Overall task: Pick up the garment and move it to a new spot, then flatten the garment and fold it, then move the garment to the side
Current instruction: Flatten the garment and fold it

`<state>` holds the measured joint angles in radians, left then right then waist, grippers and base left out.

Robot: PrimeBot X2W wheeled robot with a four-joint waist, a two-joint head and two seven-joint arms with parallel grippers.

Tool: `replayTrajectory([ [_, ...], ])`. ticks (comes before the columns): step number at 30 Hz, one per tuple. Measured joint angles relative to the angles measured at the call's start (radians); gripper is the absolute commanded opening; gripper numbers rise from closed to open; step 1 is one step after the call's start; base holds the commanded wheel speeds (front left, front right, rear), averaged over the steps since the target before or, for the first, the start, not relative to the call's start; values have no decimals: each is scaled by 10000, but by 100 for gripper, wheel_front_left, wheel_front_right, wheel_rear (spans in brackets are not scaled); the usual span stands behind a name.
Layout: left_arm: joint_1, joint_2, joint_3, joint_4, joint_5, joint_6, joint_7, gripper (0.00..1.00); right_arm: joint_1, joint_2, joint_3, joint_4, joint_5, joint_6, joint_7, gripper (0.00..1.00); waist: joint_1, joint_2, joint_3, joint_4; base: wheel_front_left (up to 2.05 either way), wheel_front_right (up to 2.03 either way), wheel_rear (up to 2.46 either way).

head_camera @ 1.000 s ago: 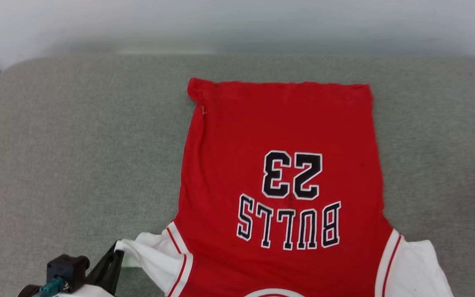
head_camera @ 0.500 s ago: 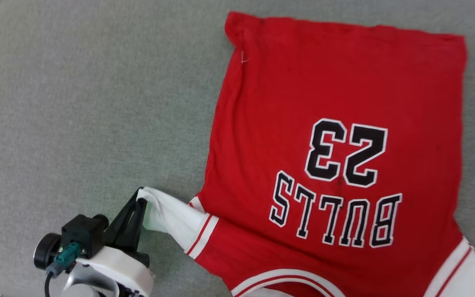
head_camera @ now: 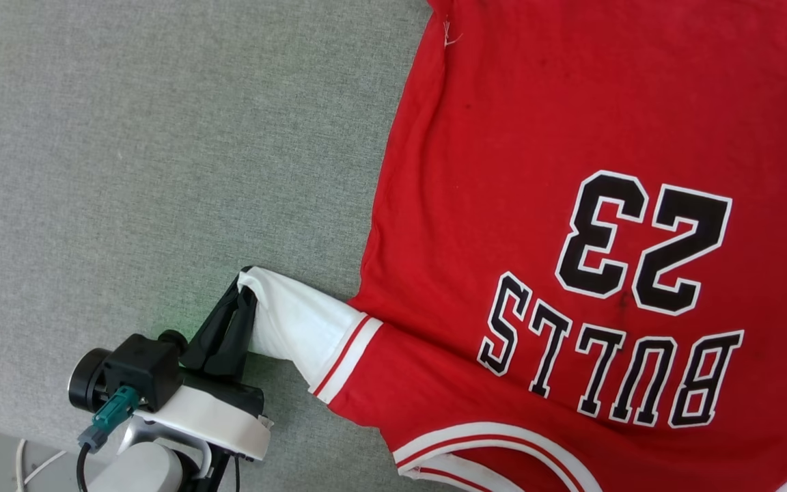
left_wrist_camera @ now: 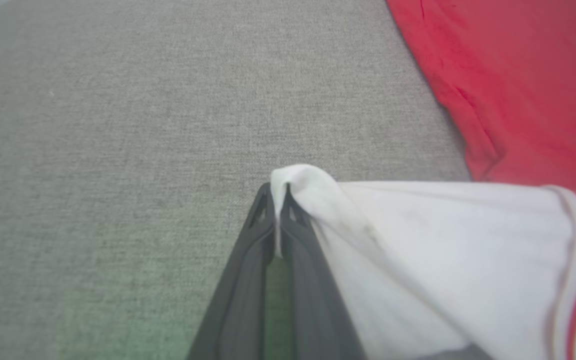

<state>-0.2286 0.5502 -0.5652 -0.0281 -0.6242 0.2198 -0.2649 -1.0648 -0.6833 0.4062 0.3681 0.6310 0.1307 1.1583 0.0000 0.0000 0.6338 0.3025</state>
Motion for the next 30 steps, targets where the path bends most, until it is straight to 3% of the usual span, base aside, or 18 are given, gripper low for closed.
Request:
replayTrajectory([
  [1,-1,-17,27,25,52,-21,-12,0,4,-25,46,0,42,0,-56,100,0,0,-7,-8,0,0,0],
  [2,-1,-33,54,56,69,-81,-12,0,13,-23,54,29,92,0,-150,56,0,0,-37,-24,0,0,0],
  [3,-1,-50,92,81,100,-92,-12,0,26,-12,56,61,151,0,-253,0,0,0,-79,-41,0,0,0],
  [9,220,-98,337,293,209,-140,-10,0,-4,364,234,286,343,0,-1037,0,1,0,-600,-212,0,0,0],
  [12,662,-44,537,360,213,-84,-8,0,81,349,798,127,583,0,-1394,0,1,0,-1207,-420,0,0,0],
  [17,1276,144,665,378,81,21,-2,0,888,-506,1607,-844,1384,2,-1812,0,0,0,-2166,-719,0,0,0],
  [21,1741,324,686,313,2,194,117,0,1997,-1576,2136,-1962,2002,2,-2090,0,0,0,-2925,-1012,0,0,0],
  [27,2286,430,640,247,-125,384,268,0,4366,-3147,2203,-3262,2702,2,-2917,0,-1,0,-3883,-1518,0,0,0],
  [30,2442,472,617,226,-150,437,330,0,5848,-3580,1919,-3442,3032,2,-3547,0,-1,0,-4216,-1771,0,0,0],
])
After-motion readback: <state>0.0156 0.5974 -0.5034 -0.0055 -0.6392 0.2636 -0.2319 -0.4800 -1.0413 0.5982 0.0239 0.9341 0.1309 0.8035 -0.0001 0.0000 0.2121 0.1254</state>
